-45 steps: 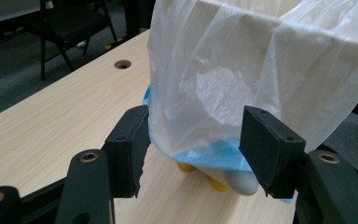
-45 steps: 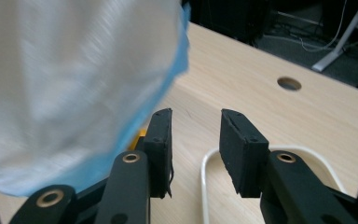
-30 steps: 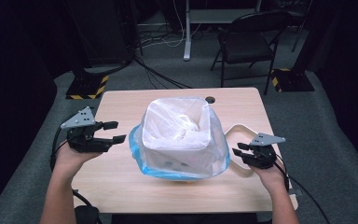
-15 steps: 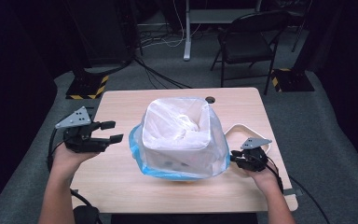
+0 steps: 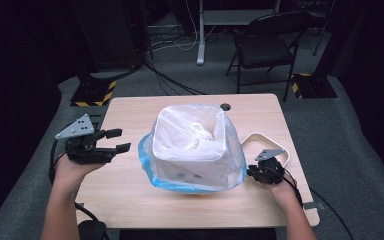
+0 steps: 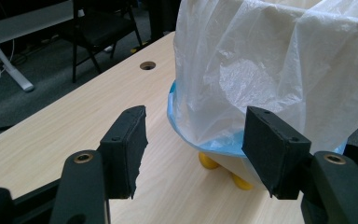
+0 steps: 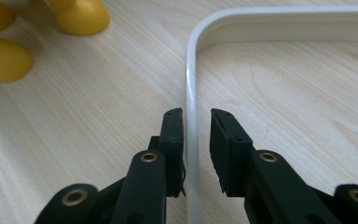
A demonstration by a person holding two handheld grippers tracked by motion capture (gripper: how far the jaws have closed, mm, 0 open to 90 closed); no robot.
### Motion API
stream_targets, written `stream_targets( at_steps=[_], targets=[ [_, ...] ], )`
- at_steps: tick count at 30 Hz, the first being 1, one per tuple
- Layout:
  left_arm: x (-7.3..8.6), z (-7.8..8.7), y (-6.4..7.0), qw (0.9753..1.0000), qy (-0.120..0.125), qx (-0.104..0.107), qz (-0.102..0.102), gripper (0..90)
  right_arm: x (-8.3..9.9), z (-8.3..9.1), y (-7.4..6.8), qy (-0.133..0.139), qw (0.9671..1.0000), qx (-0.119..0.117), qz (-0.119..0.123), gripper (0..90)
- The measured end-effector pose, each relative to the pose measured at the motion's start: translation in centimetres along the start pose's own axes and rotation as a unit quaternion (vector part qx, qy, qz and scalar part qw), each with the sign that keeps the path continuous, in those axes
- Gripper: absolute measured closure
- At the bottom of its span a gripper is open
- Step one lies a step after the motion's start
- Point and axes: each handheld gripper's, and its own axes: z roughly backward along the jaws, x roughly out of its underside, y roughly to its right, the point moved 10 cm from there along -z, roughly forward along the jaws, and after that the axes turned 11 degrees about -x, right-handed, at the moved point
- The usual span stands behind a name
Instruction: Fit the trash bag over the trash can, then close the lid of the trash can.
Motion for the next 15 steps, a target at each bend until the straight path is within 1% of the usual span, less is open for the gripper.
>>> stream_targets(
  at_steps=[2,6,7,8,11,12,15],
  targets=[
    [0.05,0.03,-0.06,1.0,-0.001,-0.002,0.0,38.8,0.11,-0.11,0.12,-0.003,1.0,0.0,-0.003,76.5],
    [-0.07,0.22,-0.11,1.0,0.005,-0.003,0.002,38.6,-0.03,-0.32,0.05,-0.005,1.0,0.0,0.002,81.3],
    [-0.1,0.23,-0.12,1.0,0.006,-0.003,0.003,38.5,-0.06,-0.38,0.03,-0.006,1.0,0.0,0.006,81.7],
    [-0.09,0.25,-0.11,1.0,0.006,-0.004,0.002,38.4,-0.02,-0.43,-0.04,-0.009,1.0,0.001,0.003,81.9],
    [-0.04,0.29,-0.1,1.0,0.005,-0.005,0.0,38.4,-0.01,-0.71,-0.04,-0.015,0.9999,0.001,0.008,82.5],
    [-0.06,0.34,-0.11,1.0,0.006,-0.006,0.001,38.4,0.05,-0.79,-0.07,-0.018,0.9998,0.002,0.005,82.8],
    [-0.1,0.45,-0.09,0.9999,0.008,-0.006,0.0,38.3,-0.08,-1.0,0.06,-0.017,0.9998,0.003,0.006,83.2]
  ],
)
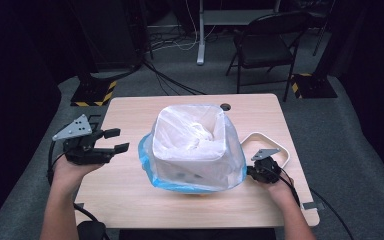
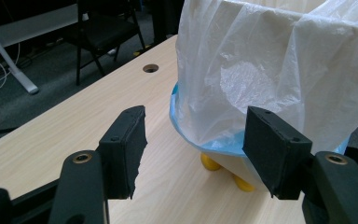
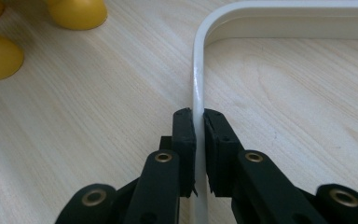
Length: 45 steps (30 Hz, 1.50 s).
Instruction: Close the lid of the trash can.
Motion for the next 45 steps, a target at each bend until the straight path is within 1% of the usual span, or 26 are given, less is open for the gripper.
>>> stream_targets(
  at_steps=[3,6,11,14,17,19,21,22,25,27,30,32,33,34,38,40,45],
  targets=[
    [0.0,0.0,0.0,1.0,-0.001,-0.001,0.001,38.3,0.0,-0.1,0.0,0.002,1.0,-0.004,-0.009,83.2],
    [0.1,0.0,0.0,1.0,-0.002,-0.003,0.0,38.3,-0.1,-0.2,0.0,0.003,1.0,-0.005,-0.005,83.0],
    [0.1,0.0,-0.1,1.0,-0.002,-0.004,-0.001,38.3,0.0,-0.2,0.0,0.002,1.0,-0.004,-0.008,83.0],
    [0.1,-0.1,-0.1,1.0,-0.002,-0.006,-0.001,38.3,-0.1,-0.2,0.0,0.001,1.0,-0.002,-0.003,83.8],
    [0.1,0.1,-0.1,1.0,0.0,-0.006,-0.001,38.3,-0.1,-0.2,-0.1,-0.006,1.0,0.001,-0.001,84.2],
    [0.1,0.2,-0.1,1.0,0.002,-0.005,0.001,38.3,-0.4,-0.1,-0.1,-0.003,1.0,0.002,0.004,84.3],
    [0.1,0.2,-0.2,1.0,0.004,-0.007,0.001,38.4,-0.7,0.2,-0.3,0.002,1.0,0.0,0.003,84.3],
    [0.1,0.2,-0.2,1.0,0.004,-0.007,0.0,38.4,-0.9,0.4,-0.5,0.007,1.0,-0.004,-0.002,84.3],
    [0.2,0.2,-0.4,0.9999,0.005,-0.008,0.004,38.4,-1.3,0.6,-0.5,0.014,0.9999,-0.001,0.009,84.5],
    [0.2,0.2,-0.4,0.9999,0.006,-0.008,0.006,38.5,-1.5,0.8,-0.5,0.014,0.9998,0.0,0.011,84.5],
    [0.2,0.2,-0.4,0.9999,0.009,-0.008,0.008,38.6,-1.6,1.1,-0.5,0.018,0.9998,-0.001,0.006,84.5],
    [0.3,0.1,-0.2,0.9999,0.006,-0.004,0.008,38.6,-1.7,1.3,-0.4,0.016,0.9999,-0.002,0.004,84.5],
    [0.4,-0.1,-0.1,1.0,0.003,-0.002,0.006,38.6,-1.8,1.3,-0.3,0.019,0.9998,-0.003,0.005,84.4],
    [0.4,-0.2,0.0,1.0,0.001,-0.002,0.003,38.6,-1.8,1.5,-0.4,0.018,0.9998,-0.004,0.0,84.4],
    [0.5,-0.7,0.4,1.0,-0.006,0.002,-0.005,38.6,-2.3,1.9,-0.5,0.025,0.9996,-0.012,-0.006,84.4],
    [0.5,-0.7,0.5,1.0,-0.008,0.003,-0.003,38.6,-2.8,2.2,-0.6,0.031,0.9994,-0.018,-0.003,84.4],
    [0.5,-0.7,0.5,1.0,-0.006,0.004,-0.004,38.6,-3.9,3.2,-0.8,0.028,0.9994,-0.021,0.007,84.3]
  ],
)
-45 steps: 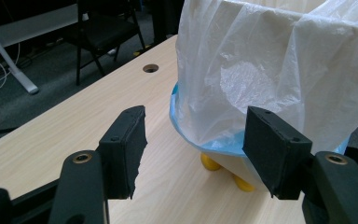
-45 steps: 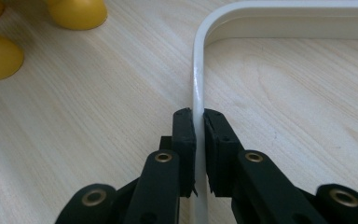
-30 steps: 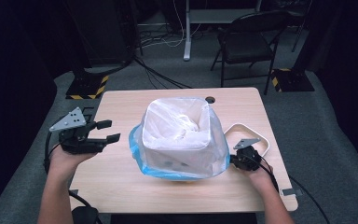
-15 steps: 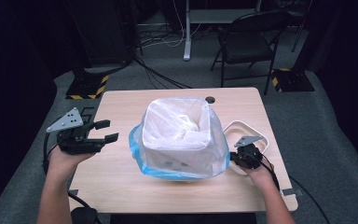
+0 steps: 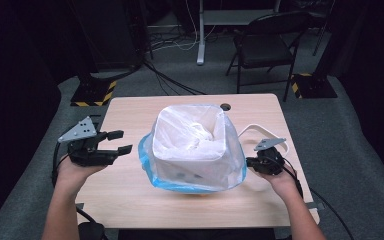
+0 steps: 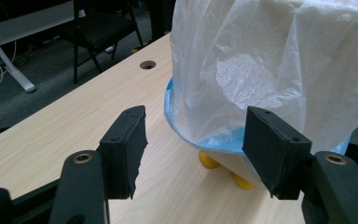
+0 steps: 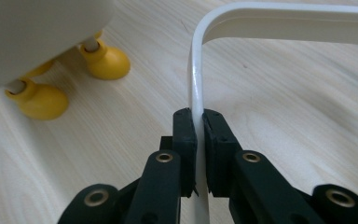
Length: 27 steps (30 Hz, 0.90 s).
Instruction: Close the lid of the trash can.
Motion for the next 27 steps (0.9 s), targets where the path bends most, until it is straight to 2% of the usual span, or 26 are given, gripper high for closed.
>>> stream_targets(
  at_steps=[5,11,17,27],
  targets=[
    [-0.1,0.1,0.1,1.0,0.003,0.003,0.0,38.8,-1.5,1.4,-0.3,-0.003,0.9999,-0.012,0.002,84.2],
    [-0.1,0.1,0.2,1.0,0.004,0.006,0.002,38.8,-3.2,3.0,-0.5,-0.004,0.9998,-0.013,0.011,84.1],
    [-0.1,0.0,0.3,1.0,0.002,0.006,-0.001,38.9,-5.2,5.1,-0.7,0.014,0.9997,-0.019,0.012,83.8],
    [0.0,0.0,0.4,1.0,0.001,0.007,-0.002,39.1,-8.2,7.7,-1.1,0.013,0.9991,-0.014,0.038,83.8]
  ],
)
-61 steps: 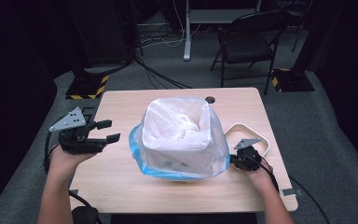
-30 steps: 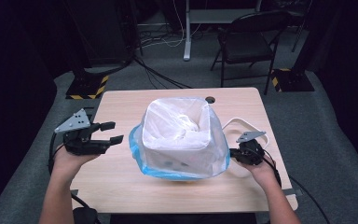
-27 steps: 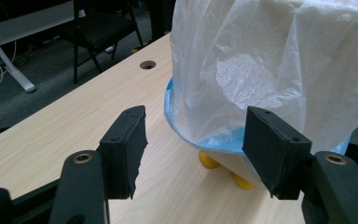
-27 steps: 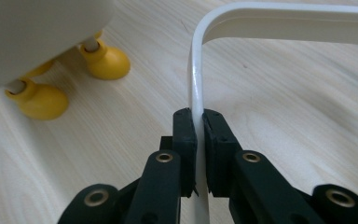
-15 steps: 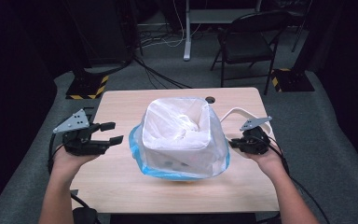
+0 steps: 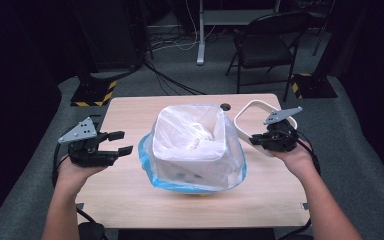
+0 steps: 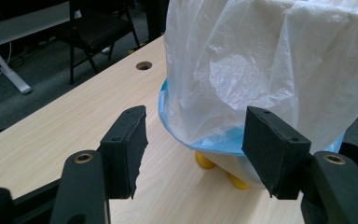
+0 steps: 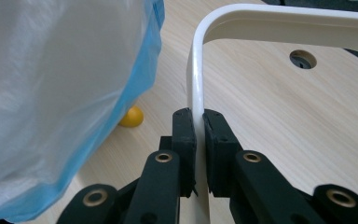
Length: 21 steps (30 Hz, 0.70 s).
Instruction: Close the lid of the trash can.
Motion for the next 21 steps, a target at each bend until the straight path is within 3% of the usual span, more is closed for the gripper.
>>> stream_targets(
  at_steps=[21],
  targets=[
    [0.2,-0.4,0.2,1.0,-0.005,0.003,0.002,39.8,-3.6,3.1,-1.1,0.023,0.9996,-0.003,0.017,83.8]
  ],
)
